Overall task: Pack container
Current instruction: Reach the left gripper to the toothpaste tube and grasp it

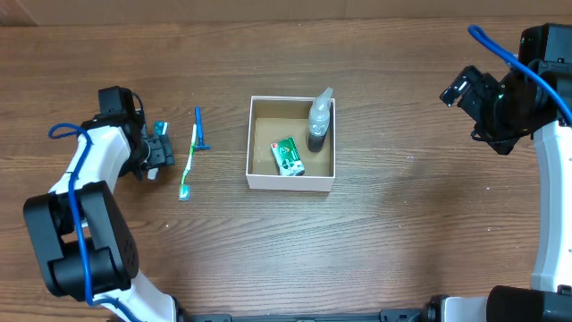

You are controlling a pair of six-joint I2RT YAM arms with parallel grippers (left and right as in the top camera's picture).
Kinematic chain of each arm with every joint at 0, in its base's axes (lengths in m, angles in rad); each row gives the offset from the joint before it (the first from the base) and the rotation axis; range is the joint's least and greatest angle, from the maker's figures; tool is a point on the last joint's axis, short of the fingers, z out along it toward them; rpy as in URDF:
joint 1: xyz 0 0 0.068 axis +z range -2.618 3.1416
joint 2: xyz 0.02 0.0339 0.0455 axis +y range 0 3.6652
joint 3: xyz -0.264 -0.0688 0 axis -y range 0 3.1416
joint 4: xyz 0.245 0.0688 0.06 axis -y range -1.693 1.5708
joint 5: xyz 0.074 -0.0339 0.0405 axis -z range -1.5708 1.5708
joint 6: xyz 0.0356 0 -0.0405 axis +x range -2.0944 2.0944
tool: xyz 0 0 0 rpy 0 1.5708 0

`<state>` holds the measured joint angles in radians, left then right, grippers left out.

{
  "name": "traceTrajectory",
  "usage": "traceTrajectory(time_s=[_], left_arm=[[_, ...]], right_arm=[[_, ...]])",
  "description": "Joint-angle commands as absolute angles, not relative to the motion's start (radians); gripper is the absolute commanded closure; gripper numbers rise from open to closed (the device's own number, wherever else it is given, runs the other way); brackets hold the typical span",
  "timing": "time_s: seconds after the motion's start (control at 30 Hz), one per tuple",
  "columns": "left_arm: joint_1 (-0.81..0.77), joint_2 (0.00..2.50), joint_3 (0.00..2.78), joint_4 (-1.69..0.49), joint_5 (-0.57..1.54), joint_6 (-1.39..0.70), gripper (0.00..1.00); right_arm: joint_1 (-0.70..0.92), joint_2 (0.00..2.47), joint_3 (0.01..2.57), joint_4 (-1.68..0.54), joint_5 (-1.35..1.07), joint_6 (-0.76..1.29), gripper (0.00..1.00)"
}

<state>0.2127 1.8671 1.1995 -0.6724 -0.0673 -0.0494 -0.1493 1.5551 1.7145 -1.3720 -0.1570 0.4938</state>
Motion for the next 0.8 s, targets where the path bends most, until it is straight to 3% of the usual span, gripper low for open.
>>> traceTrajectory(time_s=[0.0,0.23,0.33,0.4,0.53,0.6,0.77], left_arm=[[0.199,1.907,1.220,-0.613,-0.028,-0.022,0.23],[0.168,1.949,1.220,-0.568,-0.015,0.013,0.29],[0.163,1.976,1.220,-0.567,-0.022,0.027,0.43],[0.163,1.979,1.220,-0.567,-0.022,0.022,0.59],[0.163,1.978,1.235,-0.581,-0.022,0.023,0.74],[0.163,1.978,1.269,-0.629,-0.012,0.022,0.87],[0.157,1.974,1.413,-0.812,0.001,-0.008,0.94]], right_arm=[[-0.153,1.552,1.721,-1.369,-0.147,0.498,0.00],[-0.153,1.552,1.721,-1.373,-0.148,0.498,0.00],[-0.153,1.552,1.721,-1.377,-0.148,0.498,0.00],[-0.153,1.552,1.721,-1.383,-0.148,0.498,0.00],[-0.153,1.552,1.721,-1.390,-0.147,0.498,0.00],[-0.153,1.552,1.721,-1.395,-0.147,0.498,0.00],[-0.153,1.552,1.721,-1.398,-0.147,0.498,0.00]])
